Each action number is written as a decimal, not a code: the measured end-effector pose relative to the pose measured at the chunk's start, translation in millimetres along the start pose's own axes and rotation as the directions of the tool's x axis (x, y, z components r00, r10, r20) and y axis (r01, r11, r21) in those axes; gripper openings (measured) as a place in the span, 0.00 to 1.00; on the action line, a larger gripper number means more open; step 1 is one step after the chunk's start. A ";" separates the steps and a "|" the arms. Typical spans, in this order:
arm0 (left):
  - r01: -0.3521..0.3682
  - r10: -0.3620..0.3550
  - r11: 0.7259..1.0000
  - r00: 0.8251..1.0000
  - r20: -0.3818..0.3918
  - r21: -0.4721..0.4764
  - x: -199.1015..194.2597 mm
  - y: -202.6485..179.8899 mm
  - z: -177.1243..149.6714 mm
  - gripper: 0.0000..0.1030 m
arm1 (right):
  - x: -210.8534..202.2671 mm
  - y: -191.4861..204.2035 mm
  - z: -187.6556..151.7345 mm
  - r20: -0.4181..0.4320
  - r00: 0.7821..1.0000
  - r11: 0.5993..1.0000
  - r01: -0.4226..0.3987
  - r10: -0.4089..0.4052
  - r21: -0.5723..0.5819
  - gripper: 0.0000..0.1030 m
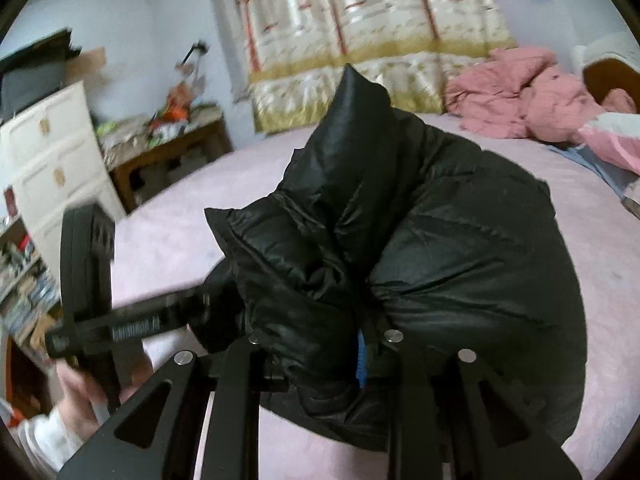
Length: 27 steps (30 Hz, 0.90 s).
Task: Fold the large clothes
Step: 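Grasp the folded black coat bundle with both tools and lift it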
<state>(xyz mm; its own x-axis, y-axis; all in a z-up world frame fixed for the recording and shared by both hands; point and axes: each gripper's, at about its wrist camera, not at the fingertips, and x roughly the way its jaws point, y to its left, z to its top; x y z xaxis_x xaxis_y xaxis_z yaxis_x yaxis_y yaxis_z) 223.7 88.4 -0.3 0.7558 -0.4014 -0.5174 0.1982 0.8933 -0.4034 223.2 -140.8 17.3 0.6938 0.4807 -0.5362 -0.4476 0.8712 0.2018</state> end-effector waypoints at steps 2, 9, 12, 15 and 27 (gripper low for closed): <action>-0.025 0.025 0.999 1.000 0.013 0.027 0.4 0.1 2.0 0.62 | 0.0 2.4 -3.6 -0.005 1.000 1.000 0.008 -0.008 -0.013 0.24; -0.105 0.110 0.986 0.994 -0.029 0.128 28.3 -4.0 -7.7 0.52 | -33.6 8.5 2.4 0.101 0.995 1.000 -0.015 0.012 0.024 0.72; -0.100 0.106 0.988 0.993 -0.044 0.116 33.4 0.0 -7.5 0.52 | -54.4 5.7 8.8 0.195 0.975 0.994 0.095 -0.103 0.052 0.81; -0.093 0.097 0.990 0.994 -0.040 0.102 33.3 2.7 -5.9 0.52 | -66.5 -14.7 10.5 0.250 0.918 0.949 0.272 -0.306 0.162 0.99; -0.168 0.112 0.976 0.932 0.345 0.136 -46.5 -24.2 -0.7 0.54 | -5.6 -30.3 -19.2 -0.093 0.961 0.965 0.255 -0.259 -0.059 1.00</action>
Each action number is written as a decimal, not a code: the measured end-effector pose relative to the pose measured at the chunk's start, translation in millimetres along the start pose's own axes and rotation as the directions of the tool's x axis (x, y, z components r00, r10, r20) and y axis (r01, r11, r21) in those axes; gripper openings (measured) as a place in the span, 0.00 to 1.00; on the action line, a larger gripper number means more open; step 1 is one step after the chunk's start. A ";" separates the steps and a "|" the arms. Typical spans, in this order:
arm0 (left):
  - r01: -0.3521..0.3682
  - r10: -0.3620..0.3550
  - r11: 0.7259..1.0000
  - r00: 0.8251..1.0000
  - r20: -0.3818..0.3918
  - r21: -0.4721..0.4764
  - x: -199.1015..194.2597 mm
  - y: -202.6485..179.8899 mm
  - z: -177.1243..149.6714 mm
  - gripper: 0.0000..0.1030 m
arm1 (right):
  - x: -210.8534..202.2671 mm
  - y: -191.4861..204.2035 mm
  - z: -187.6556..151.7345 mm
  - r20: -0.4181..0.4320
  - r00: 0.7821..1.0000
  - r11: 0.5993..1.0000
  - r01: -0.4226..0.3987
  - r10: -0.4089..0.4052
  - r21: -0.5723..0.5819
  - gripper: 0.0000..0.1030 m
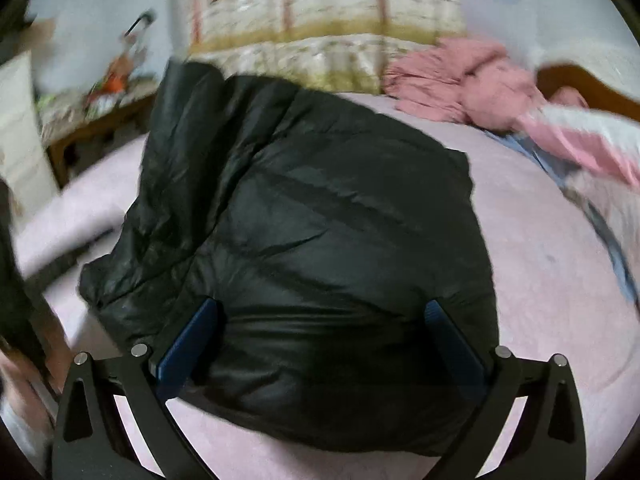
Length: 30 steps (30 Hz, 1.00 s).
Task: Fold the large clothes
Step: 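Grasp the folded black coat bundle with both tools and lift it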
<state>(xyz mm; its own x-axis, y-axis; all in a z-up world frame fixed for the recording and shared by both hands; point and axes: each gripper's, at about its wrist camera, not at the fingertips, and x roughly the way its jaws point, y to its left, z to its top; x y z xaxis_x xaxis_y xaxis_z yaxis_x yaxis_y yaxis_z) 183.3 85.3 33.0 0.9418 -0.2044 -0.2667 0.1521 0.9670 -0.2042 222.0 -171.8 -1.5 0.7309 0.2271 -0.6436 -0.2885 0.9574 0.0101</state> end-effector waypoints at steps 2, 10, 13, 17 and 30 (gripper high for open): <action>0.050 -0.054 0.997 0.997 0.061 0.056 -22.4 -19.4 18.6 0.70 | 1.1 5.3 -5.0 -0.011 1.000 1.000 0.000 0.000 -0.025 1.00; 0.149 -0.146 0.988 0.986 -0.082 0.030 15.8 -69.5 42.9 0.84 | -6.4 6.0 -11.8 -0.016 0.999 0.999 -0.045 0.045 -0.023 1.00; 0.058 -0.050 0.997 0.985 -0.165 0.046 52.0 -76.5 30.0 0.84 | -12.5 6.1 -8.6 0.015 1.000 1.000 -0.006 0.006 -0.006 1.00; -0.067 0.075 0.997 0.965 -0.253 0.038 82.7 -68.2 4.9 0.84 | -18.0 3.5 -5.7 0.047 0.998 0.998 0.048 -0.049 0.029 1.00; -0.102 0.092 0.995 0.945 -0.314 -0.016 66.3 -29.9 -43.1 0.92 | -30.0 -33.2 -1.0 0.093 0.985 0.975 0.130 -0.149 0.179 1.00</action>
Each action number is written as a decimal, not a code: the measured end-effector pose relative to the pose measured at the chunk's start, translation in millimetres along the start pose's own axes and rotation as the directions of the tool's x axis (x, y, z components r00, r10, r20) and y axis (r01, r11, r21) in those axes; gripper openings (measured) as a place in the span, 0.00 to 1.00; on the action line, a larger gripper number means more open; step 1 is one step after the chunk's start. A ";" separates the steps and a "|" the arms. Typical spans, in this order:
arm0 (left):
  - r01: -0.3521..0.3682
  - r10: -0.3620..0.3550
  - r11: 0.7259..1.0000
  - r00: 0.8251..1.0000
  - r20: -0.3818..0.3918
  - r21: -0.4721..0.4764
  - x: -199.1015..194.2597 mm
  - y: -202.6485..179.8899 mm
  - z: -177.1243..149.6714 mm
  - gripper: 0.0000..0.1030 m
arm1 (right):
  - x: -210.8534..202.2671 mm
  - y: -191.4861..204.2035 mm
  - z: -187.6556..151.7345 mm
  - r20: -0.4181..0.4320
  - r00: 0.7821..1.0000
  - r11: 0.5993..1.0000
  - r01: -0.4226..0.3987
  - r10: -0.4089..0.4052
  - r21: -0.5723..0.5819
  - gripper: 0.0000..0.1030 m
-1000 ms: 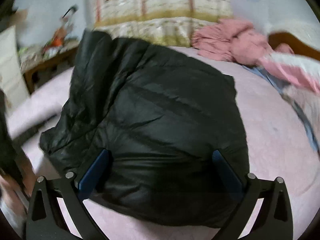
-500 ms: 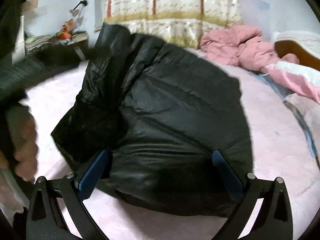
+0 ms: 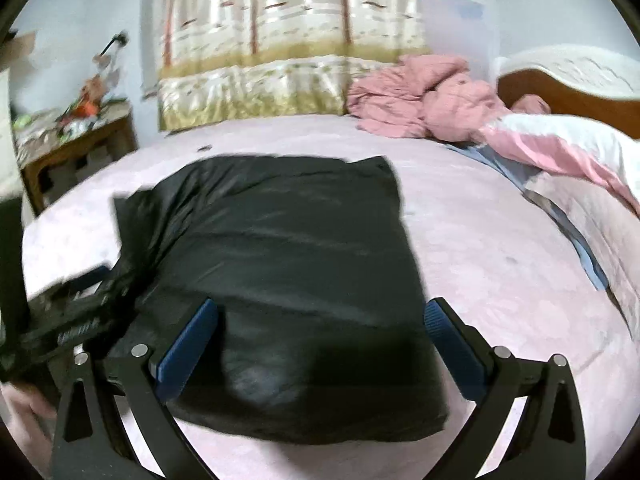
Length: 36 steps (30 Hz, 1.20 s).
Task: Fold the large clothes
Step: 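Grasp the folded black coat bundle with both tools and lift it, then carry the coat bundle with both tools toward the pillows at the headboard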
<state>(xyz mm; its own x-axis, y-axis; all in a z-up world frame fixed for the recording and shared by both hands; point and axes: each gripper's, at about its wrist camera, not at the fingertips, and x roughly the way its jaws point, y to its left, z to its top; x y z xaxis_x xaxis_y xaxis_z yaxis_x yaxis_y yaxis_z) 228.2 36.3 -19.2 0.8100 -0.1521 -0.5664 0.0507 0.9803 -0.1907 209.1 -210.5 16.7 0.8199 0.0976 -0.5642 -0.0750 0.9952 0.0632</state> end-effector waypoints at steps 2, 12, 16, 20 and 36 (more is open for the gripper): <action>0.019 -0.020 0.999 0.999 -0.036 -0.049 6.5 7.7 -2.4 0.93 | 4.5 -19.7 1.4 -0.014 1.000 0.998 0.015 -0.014 0.055 1.00; 0.382 -0.447 0.835 0.890 -0.085 -0.395 24.1 50.6 -15.1 0.93 | 36.9 -84.4 2.1 -0.124 0.952 0.906 -0.220 0.280 0.361 1.00; 0.446 -0.524 0.774 0.850 -0.059 -0.450 20.0 55.2 -15.1 0.93 | 56.7 -86.2 -8.4 -0.155 0.911 0.852 -0.282 0.382 0.442 0.98; 0.431 -0.517 0.777 0.853 -0.074 -0.459 19.9 54.9 -16.0 0.95 | 74.9 -85.5 -16.6 -0.173 0.869 0.801 -0.329 0.464 0.500 0.98; 0.452 -0.486 0.807 0.874 0.007 -0.380 -3.0 44.0 -18.6 0.43 | 44.1 -47.7 1.4 -0.099 0.933 0.911 -0.310 0.347 0.273 0.52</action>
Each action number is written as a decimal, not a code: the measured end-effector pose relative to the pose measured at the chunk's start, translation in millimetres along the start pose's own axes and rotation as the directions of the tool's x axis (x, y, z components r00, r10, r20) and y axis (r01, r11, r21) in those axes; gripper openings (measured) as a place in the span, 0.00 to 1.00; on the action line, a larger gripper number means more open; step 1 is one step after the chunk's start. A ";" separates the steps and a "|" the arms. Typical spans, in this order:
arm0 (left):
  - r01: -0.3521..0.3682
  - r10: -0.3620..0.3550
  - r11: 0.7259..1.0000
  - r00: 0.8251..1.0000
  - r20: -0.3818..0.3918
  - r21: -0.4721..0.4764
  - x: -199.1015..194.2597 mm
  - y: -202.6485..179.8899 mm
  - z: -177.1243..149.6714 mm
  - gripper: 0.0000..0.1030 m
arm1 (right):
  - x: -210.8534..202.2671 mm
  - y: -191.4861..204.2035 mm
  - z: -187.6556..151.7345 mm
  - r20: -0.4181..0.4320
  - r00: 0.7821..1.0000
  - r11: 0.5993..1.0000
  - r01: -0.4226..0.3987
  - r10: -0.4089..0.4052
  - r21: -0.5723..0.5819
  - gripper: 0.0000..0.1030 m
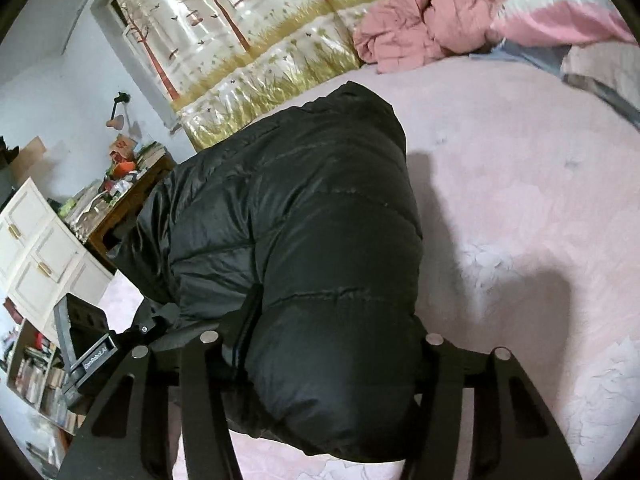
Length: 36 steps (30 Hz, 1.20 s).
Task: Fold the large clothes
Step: 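Carry the coat bundle with both tools toward the pillows at the headboard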
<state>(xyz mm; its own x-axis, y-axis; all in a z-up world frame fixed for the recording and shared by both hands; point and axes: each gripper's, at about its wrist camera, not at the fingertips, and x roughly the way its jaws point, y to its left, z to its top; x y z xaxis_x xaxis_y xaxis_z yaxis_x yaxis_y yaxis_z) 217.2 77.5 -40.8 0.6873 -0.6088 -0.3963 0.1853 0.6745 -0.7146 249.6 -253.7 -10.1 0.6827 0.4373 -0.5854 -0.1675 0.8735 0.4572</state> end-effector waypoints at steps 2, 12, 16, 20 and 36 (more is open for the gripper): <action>0.000 0.000 1.000 1.000 0.001 0.012 1.7 -1.8 1.0 0.43 | -4.7 1.7 -2.4 0.008 1.000 0.999 0.022 -0.022 -0.029 0.52; 0.001 -0.001 0.998 1.000 0.002 0.066 7.3 -13.7 6.4 0.42 | -19.3 3.1 -5.7 0.031 0.998 0.997 0.051 -0.049 -0.051 0.52; 0.001 -0.001 0.995 1.000 0.001 0.098 10.1 -23.3 5.8 0.42 | -27.5 6.2 -3.4 0.047 0.997 0.996 0.069 -0.066 -0.060 0.52; 0.021 -0.020 0.990 1.000 -0.007 0.142 14.7 -45.6 3.8 0.42 | -49.2 3.3 4.0 0.081 0.992 0.993 0.101 -0.096 -0.059 0.52; 0.254 -0.206 0.940 0.955 -0.213 0.228 153.0 -229.0 -76.0 0.41 | -211.4 -127.2 25.0 0.197 0.845 0.865 0.501 -0.498 0.035 0.52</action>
<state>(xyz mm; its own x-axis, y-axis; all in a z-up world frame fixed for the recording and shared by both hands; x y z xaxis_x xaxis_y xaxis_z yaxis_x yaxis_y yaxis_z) 226.5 -201.8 18.4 0.4690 -0.8092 -0.3538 0.5089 0.5750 -0.6406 144.4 -462.7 72.2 0.8002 -0.1076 -0.5900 0.2225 0.9669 0.1253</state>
